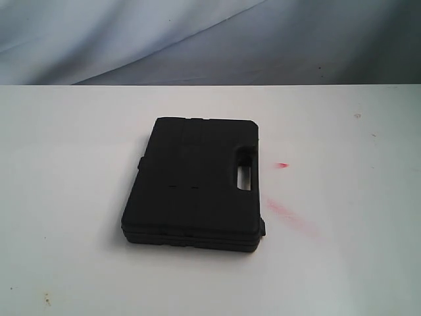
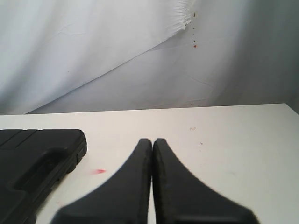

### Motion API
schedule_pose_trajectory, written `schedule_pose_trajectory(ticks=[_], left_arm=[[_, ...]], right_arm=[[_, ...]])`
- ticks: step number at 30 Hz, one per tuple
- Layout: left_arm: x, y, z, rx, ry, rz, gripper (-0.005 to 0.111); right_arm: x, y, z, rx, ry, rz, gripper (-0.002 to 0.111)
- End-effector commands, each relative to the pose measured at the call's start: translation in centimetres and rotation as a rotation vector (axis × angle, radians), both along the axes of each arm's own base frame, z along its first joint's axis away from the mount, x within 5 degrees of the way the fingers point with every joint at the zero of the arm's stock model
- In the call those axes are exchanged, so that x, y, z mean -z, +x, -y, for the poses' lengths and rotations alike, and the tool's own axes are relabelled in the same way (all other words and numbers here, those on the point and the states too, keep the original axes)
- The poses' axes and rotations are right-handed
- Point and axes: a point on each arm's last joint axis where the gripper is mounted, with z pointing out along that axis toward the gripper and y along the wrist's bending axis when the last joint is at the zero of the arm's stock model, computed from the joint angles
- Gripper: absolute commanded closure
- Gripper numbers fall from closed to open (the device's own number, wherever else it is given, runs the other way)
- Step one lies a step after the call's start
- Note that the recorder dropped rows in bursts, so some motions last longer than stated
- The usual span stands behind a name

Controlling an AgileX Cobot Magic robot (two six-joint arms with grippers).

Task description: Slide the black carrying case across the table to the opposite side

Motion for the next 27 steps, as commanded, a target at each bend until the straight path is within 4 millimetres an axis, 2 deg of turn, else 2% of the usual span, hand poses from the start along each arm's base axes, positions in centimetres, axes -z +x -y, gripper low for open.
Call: schedule_pose_trajectory(ticks=[1,10,18,21,27], left_arm=[[0.1,0.0,0.0,-0.003,-0.01,0.005,0.106],[0.1,0.0,0.0,-0.003,-0.01,0.005,0.106],[0.1,0.0,0.0,-0.003,-0.01,0.005,0.106],[0.1,0.0,0.0,-0.003,-0.01,0.005,0.106],[0.1,0.0,0.0,-0.003,-0.01,0.005,0.106]], right_arm=[[0.0,0.0,0.0,0.007,0.003,0.01,0.108],[-0.3,0.0,0.1,0.009,0.015,0.038,0.108],[-1.7,0.0,0.3,0.025,0.362,0.136,0.108],[-1.8,0.0,0.3,0.023,0.403,0.124,0.108],[-4.4,-0.8,-0.2,-0.04,0.364,0.086,0.108]])
